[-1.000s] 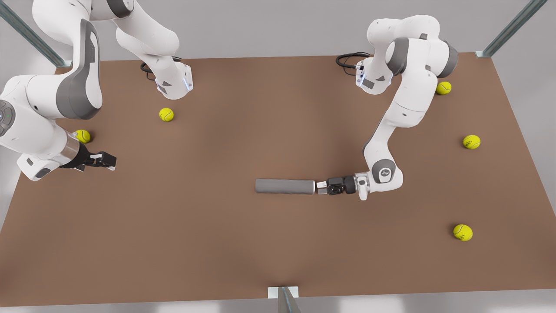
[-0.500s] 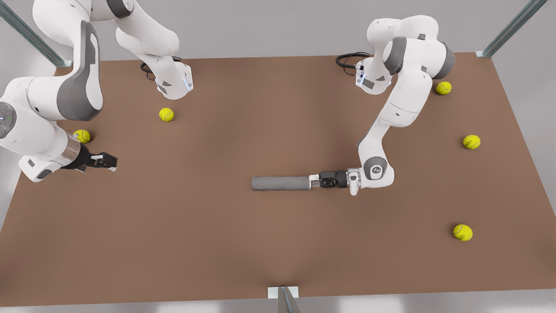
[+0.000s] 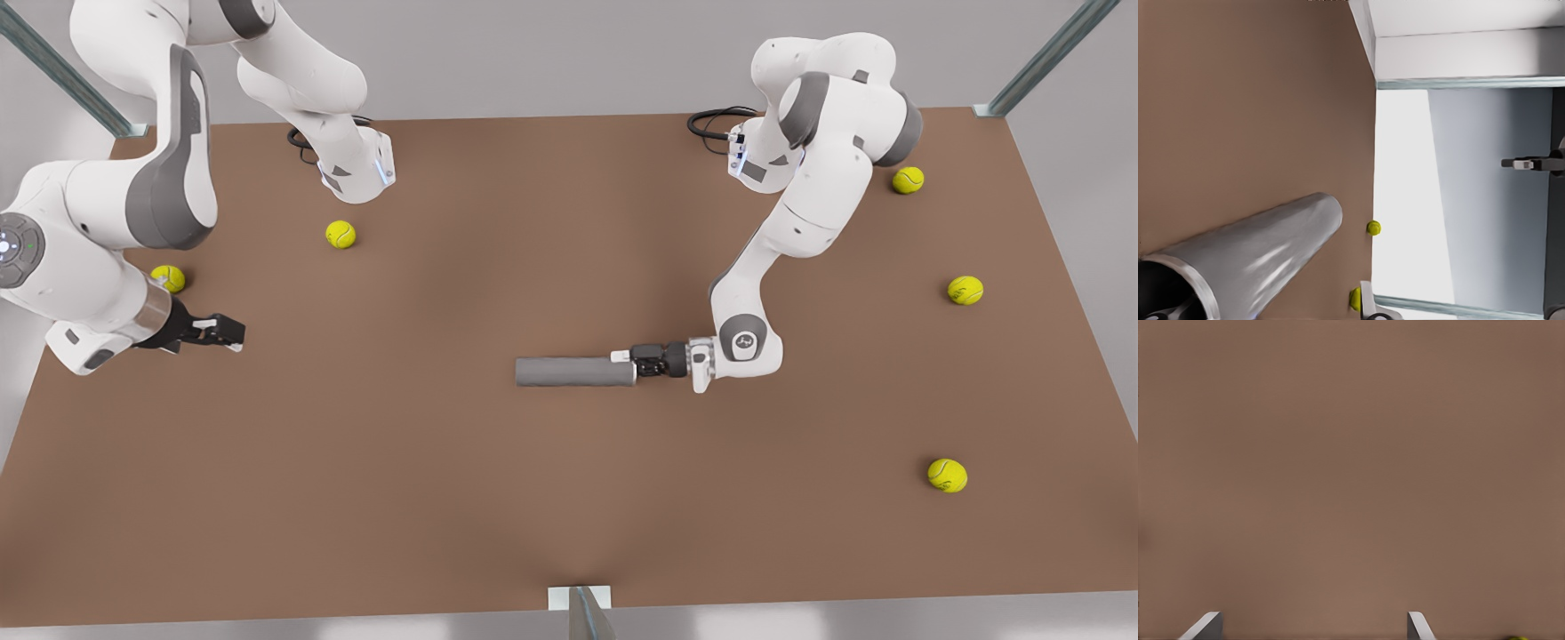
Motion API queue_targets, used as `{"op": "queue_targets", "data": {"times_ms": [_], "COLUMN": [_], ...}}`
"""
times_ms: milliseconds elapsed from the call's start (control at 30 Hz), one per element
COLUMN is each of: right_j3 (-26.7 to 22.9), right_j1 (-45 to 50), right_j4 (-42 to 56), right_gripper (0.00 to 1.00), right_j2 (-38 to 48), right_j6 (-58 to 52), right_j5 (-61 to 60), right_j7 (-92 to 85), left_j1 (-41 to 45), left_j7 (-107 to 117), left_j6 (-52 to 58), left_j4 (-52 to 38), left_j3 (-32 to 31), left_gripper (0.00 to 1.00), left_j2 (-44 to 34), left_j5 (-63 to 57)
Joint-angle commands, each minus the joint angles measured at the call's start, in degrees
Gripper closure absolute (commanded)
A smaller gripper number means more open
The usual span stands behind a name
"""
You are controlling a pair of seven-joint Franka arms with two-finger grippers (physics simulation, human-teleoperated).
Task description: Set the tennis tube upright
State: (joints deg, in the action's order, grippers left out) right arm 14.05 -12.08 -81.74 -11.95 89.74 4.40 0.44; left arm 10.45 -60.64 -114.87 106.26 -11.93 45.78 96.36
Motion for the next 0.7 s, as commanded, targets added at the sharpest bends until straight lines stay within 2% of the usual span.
{"op": "queue_targets", "data": {"times_ms": [0, 67, 100, 167, 267, 667], "right_j3": [0.0, 0.0, 0.1, 0.2, 0.3, 0.3], "right_j1": [0.0, 0.0, 0.0, 0.0, 0.0, 0.7], "right_j4": [0.0, 0.0, 0.0, 0.0, 0.0, 0.0], "right_gripper": [0.00, 0.00, 0.00, 0.00, 0.00, 0.00], "right_j2": [0.0, 0.0, 0.0, 0.0, 0.0, -0.1], "right_j6": [0.0, 0.0, 0.0, 0.0, 0.0, 0.0], "right_j5": [0.0, 0.0, 0.0, 0.0, 0.0, 0.2], "right_j7": [0.0, 0.0, 0.0, 0.0, 0.0, 0.0], "left_j1": [-0.1, 0.0, -0.1, -0.1, -0.1, -0.3], "left_j7": [0.0, 0.0, 0.0, 0.0, 0.0, 0.9], "left_j6": [0.0, 0.0, 0.1, 0.4, 0.6, 1.1], "left_j4": [0.0, 0.0, 0.0, 0.1, 0.4, 0.4], "left_j3": [-0.3, -0.3, -0.3, -0.3, -0.3, -0.2], "left_gripper": [0.16, 0.37, 0.40, 0.41, 0.50, 0.65], "left_j2": [0.0, 0.1, 0.1, 0.0, 0.0, -0.3], "left_j5": [0.2, 0.8, 0.8, 0.8, 0.8, 0.2]}}
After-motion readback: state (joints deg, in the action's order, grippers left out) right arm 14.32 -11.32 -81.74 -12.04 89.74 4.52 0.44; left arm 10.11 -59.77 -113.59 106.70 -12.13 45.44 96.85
